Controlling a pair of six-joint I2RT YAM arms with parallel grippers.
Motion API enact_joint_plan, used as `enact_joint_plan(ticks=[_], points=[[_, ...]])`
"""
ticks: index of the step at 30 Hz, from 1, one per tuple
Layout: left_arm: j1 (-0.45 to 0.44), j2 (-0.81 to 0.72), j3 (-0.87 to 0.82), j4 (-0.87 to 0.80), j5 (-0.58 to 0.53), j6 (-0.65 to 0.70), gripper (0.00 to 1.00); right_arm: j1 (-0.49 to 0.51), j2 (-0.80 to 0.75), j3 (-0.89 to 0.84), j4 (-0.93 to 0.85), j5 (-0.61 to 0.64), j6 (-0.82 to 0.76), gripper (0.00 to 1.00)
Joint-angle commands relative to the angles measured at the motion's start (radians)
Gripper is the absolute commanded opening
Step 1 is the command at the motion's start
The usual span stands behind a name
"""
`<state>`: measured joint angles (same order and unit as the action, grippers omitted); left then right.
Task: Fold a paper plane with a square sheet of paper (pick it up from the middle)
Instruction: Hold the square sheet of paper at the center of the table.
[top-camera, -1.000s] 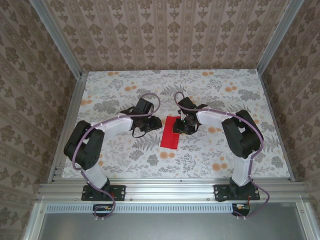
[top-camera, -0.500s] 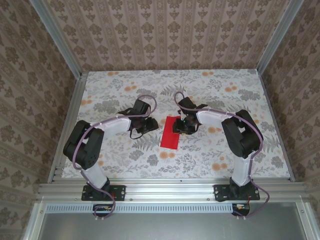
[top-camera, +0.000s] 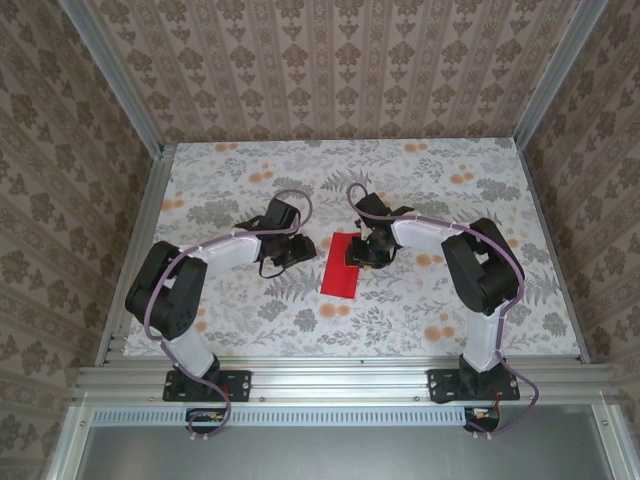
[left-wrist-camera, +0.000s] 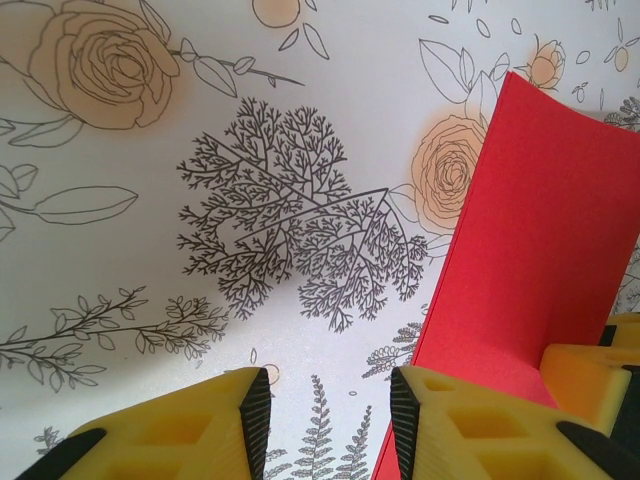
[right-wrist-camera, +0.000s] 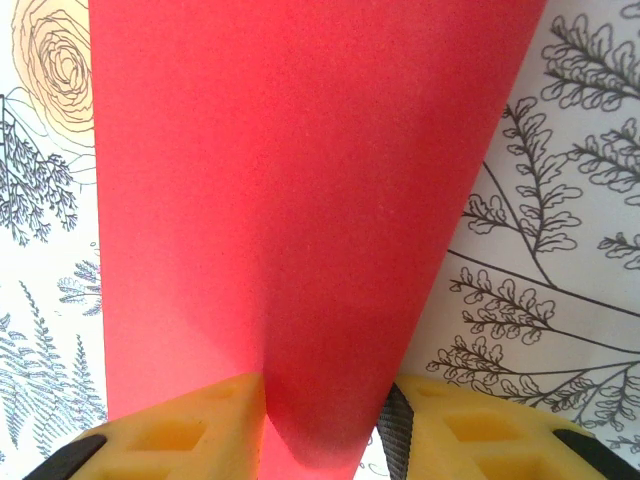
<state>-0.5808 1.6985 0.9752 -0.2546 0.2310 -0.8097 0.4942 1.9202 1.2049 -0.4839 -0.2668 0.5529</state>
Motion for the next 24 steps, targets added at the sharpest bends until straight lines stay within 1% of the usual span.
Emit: enact_joint_plan(ticks=[1, 7, 10, 14, 19, 24], points=[[0.007, -0.024, -0.018, -0.001, 0.016, -0.014, 0.40, -0.007, 0.068, -0.013, -0.047, 0.084, 0.008, 0.39], [0.006, -0.020, -0.018, 0.015, 0.041, -0.013, 0.40, -0.006, 0.075, -0.009, -0.048, 0.087, 0.007, 0.40], [-0.001, -0.016, -0.016, 0.043, 0.082, -0.005, 0.38, -0.006, 0.077, -0.008, -0.047, 0.089, 0.004, 0.40], [-0.025, -0.001, 0.001, 0.068, 0.133, 0.011, 0.34, -0.006, 0.081, -0.009, -0.048, 0.093, 0.005, 0.40], [-0.059, 0.054, 0.027, 0.106, 0.186, 0.008, 0.27, -0.006, 0.085, -0.014, -0.047, 0.093, 0.002, 0.40], [-0.086, 0.111, 0.063, 0.116, 0.209, 0.005, 0.22, -0.006, 0.089, -0.017, -0.048, 0.094, 0.001, 0.40]])
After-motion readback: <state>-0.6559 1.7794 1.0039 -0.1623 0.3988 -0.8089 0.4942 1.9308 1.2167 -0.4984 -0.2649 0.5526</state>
